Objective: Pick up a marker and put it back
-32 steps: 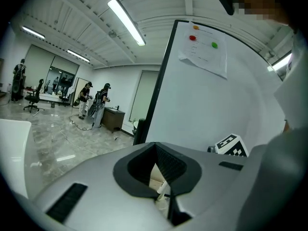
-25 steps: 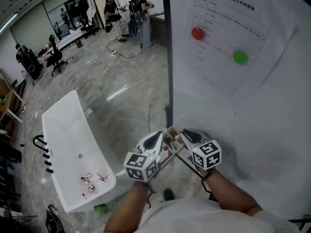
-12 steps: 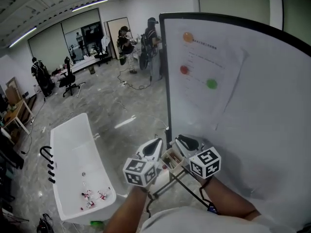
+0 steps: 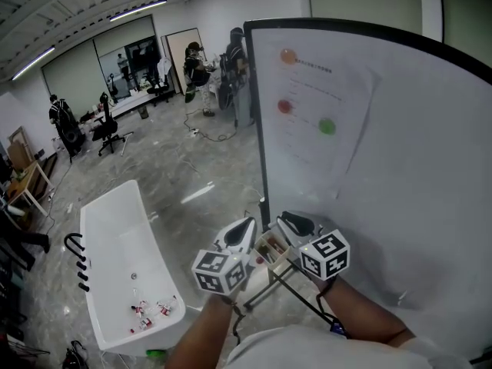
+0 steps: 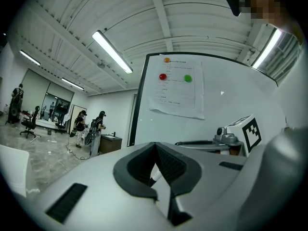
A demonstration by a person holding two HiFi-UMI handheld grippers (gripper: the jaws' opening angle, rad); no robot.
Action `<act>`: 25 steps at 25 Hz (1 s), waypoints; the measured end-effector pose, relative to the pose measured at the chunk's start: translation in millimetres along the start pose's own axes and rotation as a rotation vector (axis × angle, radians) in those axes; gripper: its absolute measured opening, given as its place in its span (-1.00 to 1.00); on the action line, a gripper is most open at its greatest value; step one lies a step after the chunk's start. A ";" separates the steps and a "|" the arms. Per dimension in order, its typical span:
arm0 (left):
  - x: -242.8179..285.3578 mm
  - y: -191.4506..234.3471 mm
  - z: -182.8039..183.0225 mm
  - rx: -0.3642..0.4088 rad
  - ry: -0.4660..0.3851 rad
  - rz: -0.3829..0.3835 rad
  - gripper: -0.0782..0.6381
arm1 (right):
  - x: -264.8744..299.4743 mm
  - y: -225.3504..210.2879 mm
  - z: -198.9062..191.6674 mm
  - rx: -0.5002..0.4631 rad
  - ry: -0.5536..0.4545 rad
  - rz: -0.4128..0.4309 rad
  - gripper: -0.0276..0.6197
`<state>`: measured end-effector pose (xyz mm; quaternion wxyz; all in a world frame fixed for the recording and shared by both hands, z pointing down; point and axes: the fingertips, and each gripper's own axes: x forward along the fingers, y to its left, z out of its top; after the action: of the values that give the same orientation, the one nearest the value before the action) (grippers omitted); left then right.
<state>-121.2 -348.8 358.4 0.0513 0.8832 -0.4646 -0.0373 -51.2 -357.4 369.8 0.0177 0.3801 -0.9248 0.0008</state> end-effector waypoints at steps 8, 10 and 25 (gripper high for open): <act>0.0 24.9 -9.8 0.012 -0.001 0.031 -0.77 | 17.1 -2.3 -32.7 0.035 0.057 -0.017 -0.71; 3.6 34.6 -18.3 0.003 0.008 0.038 -0.77 | 23.5 -4.9 -45.1 0.051 0.079 -0.025 -0.71; 45.2 100.9 -120.3 -0.097 0.147 -0.009 -0.77 | 64.7 -38.0 -210.6 0.199 0.339 -0.103 -0.71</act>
<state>-164.4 -436.1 489.6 0.1277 0.8822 -0.4532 0.0049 -63.7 -426.7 581.9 0.1356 0.4211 -0.8833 0.1551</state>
